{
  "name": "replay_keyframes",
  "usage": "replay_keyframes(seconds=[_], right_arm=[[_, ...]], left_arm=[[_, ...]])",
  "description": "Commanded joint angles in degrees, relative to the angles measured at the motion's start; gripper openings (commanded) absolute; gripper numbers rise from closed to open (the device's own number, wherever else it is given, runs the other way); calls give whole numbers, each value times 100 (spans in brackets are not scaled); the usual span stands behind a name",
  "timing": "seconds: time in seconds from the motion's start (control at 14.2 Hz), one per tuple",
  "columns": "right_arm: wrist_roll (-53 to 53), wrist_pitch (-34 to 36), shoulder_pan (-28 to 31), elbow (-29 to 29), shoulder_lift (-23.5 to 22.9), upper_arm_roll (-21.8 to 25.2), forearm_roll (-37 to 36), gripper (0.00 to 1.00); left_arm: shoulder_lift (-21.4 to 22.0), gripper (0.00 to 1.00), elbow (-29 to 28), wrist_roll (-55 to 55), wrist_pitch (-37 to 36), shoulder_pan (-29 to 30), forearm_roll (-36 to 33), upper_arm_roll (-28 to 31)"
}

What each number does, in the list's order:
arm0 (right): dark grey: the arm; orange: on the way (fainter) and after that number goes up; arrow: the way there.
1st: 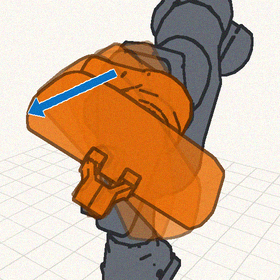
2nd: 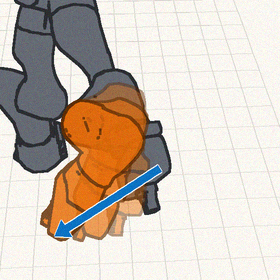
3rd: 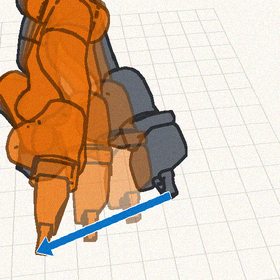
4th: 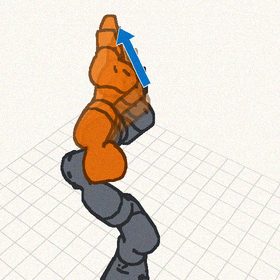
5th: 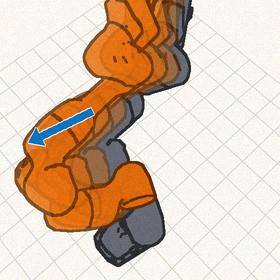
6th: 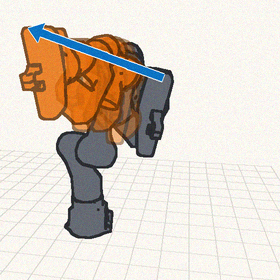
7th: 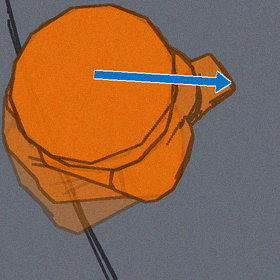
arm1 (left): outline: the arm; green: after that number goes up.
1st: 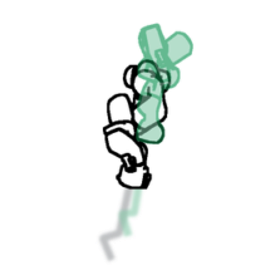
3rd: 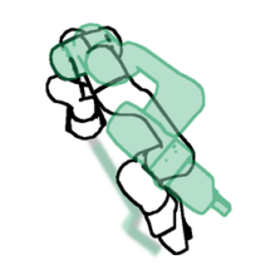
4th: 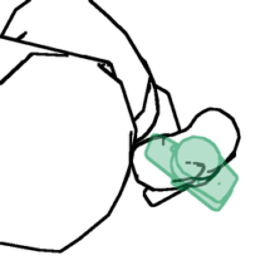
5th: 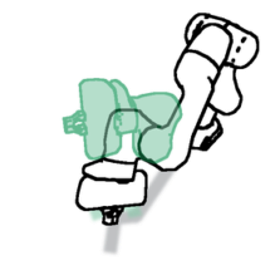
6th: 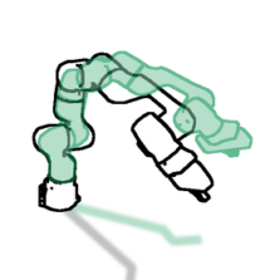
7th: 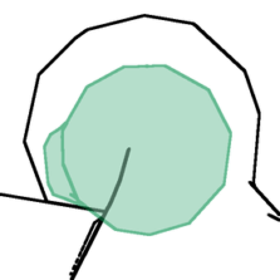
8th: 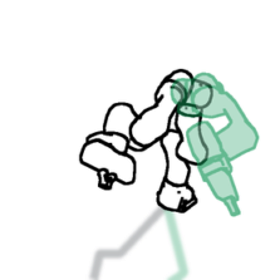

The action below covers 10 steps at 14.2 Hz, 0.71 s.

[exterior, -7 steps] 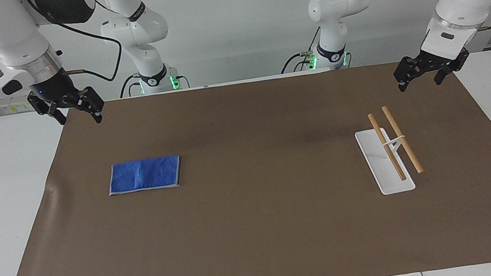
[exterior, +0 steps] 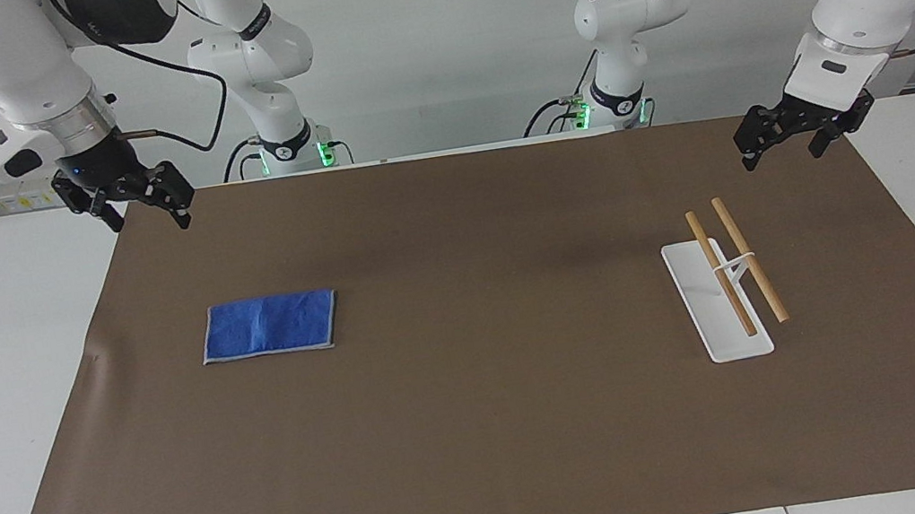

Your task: Right arm passes towel to left arm to hang

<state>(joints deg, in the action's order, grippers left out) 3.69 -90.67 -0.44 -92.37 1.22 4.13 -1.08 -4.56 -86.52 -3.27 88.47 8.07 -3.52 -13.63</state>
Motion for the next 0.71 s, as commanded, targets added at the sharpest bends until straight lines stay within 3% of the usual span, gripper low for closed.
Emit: replay_keyframes(seconds=[0.0,0.28,0.42,0.63], right_arm=[[53,-3,53,-167,132,-17,82,100],[-9,-12,61,-316,211,-17,82,100],[-9,-405,27,-772,413,-17,91,100],[0,-732,0,-897,405,-26,108,100]], left_arm=[[175,100,-216,81,109,46,-105,-17],[175,100,-216,81,100,46,-105,-17],[175,100,-216,72,100,46,-105,-17],[184,100,-216,81,109,46,-105,-17]])
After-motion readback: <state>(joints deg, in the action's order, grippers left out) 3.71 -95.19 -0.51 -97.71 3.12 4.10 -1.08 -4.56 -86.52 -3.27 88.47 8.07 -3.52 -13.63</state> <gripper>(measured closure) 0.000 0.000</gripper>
